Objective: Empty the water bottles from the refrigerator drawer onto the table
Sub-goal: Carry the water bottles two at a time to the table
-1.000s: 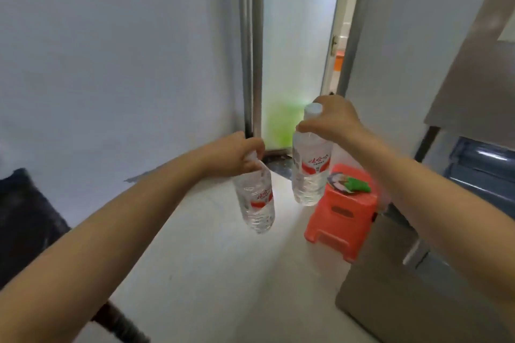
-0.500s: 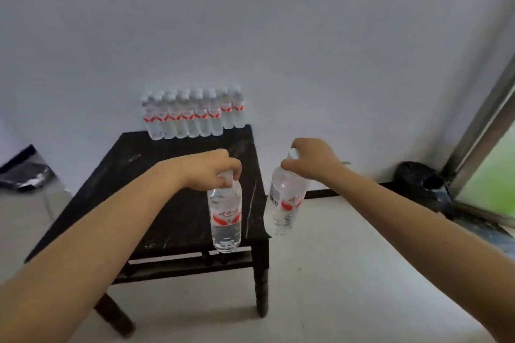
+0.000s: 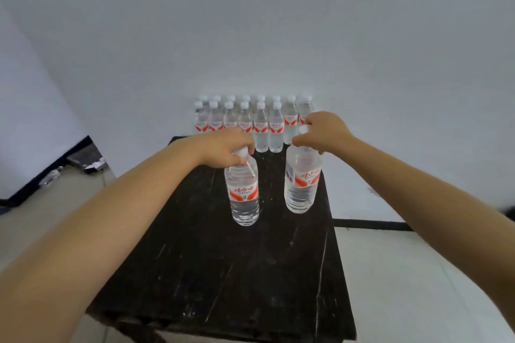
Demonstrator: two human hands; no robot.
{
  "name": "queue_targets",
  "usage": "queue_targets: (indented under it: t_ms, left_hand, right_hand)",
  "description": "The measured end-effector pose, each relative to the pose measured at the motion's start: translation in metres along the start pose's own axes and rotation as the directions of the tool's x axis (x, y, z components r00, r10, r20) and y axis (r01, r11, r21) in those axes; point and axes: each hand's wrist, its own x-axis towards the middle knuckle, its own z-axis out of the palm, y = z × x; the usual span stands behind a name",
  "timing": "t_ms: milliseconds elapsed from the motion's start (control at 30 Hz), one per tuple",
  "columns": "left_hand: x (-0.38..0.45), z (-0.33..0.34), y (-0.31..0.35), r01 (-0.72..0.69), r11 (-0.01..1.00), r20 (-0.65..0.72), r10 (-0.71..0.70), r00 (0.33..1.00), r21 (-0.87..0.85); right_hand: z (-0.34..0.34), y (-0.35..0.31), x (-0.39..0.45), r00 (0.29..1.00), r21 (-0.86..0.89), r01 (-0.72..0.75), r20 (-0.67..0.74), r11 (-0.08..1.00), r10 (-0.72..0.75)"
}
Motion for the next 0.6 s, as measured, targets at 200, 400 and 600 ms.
queue_targets:
  t_ms: [200, 400, 600]
  left_hand:
    - [0.102, -0.015, -0.054, -0.123, 0.992, -0.011, 0.123, 0.992, 0.01]
    - [0.203, -0.031, -0.086, -0.2, 0.978, -0.056, 0.197, 0.979, -0.052]
    - [0.3, -0.022, -0.09, -0.172, 0.972, -0.062, 0.164, 0.985, -0.161]
  right_hand:
    - [0.011, 0.013, 0.086, 0.985, 0.039, -0.171, 0.018, 0.984, 0.171]
    - [0.016, 0.038, 0.161, 0.945, 0.056, -0.32, -0.045, 0.946, 0.323]
    - [0.024, 0.075, 0.234, 0.926, 0.048, -0.37, -0.063, 0.928, 0.372]
